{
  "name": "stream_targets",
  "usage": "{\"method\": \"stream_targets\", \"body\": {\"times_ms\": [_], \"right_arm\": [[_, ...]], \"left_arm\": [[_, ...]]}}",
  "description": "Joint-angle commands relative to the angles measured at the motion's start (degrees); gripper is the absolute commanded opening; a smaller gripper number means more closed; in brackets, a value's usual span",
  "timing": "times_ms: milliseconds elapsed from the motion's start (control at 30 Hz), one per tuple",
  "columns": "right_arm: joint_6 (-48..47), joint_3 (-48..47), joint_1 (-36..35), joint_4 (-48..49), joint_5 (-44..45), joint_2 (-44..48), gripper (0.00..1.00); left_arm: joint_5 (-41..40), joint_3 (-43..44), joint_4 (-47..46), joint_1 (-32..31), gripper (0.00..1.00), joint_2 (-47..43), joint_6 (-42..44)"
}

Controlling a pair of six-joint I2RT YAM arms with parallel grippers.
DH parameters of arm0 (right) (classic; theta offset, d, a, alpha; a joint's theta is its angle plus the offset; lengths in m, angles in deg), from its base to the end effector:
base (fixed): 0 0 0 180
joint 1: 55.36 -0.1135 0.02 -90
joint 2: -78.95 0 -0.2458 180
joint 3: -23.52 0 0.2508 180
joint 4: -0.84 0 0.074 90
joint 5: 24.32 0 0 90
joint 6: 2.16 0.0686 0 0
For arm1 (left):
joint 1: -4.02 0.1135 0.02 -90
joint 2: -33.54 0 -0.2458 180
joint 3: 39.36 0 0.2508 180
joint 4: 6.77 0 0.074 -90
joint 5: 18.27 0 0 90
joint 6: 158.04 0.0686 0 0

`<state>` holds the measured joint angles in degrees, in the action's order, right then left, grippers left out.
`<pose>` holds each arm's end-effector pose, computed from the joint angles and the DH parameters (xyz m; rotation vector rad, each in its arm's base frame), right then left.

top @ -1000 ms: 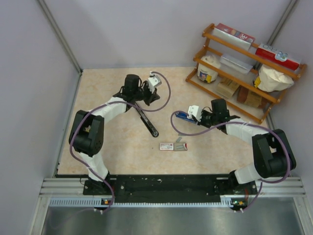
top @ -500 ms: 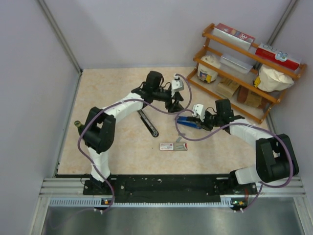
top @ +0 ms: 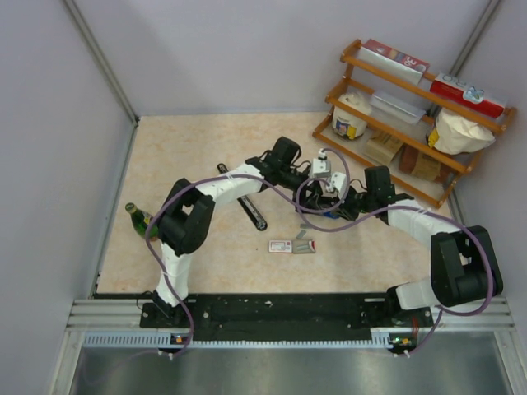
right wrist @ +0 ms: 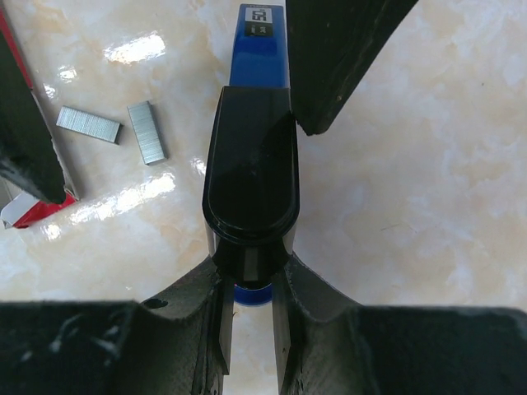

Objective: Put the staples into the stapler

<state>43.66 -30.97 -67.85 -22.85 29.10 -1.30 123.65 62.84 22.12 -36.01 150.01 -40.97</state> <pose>0.2725 0.1022 0.1487 -1.3134 1.8553 0.4899 0.3156 -0.3356 0.1922 1.5875 1.5623 -1.1609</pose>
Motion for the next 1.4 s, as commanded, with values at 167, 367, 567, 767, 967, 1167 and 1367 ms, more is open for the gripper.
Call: {"method": "stream_targets", "body": {"times_ms": [167, 367, 567, 767, 967, 1167, 1367], "right_arm": [[1.29, -2.95, 0.98, 3.17, -4.47, 2.02, 0.0], [1.12, -3.13, 1.15, 2.03, -7.01, 2.38, 0.0], [0.68, -3.48, 1.15, 1.15, -7.98, 1.94, 0.0], [0.59, -3.57, 1.15, 0.97, -8.42, 1.85, 0.0], [0.41, -3.57, 1.15, 0.88, -8.25, 1.94, 0.0], [-0.02, -3.39, 1.24, 0.71, -7.98, 2.11, 0.0], [-0.55, -3.48, 1.59, 0.35, -7.98, 2.02, 0.0]], "left_arm": [[1.25, 4.63, -1.16, -1.37, 0.8, 3.41, -1.58], [2.57, 6.21, -0.28, -1.72, 0.81, 5.61, -0.79], [3.36, 8.15, 0.6, -2.51, 0.81, 7.11, -0.97], [3.89, 9.29, 1.21, -2.95, 0.72, 8.6, -0.97], [3.62, 10.61, 2.35, -2.95, 0.53, 10.27, -0.26], [3.45, 11.22, 4.46, -2.95, 0.51, 10.89, 1.49], [3.19, 10.52, 5.78, -3.12, 0.32, 10.63, 3.07]]}}
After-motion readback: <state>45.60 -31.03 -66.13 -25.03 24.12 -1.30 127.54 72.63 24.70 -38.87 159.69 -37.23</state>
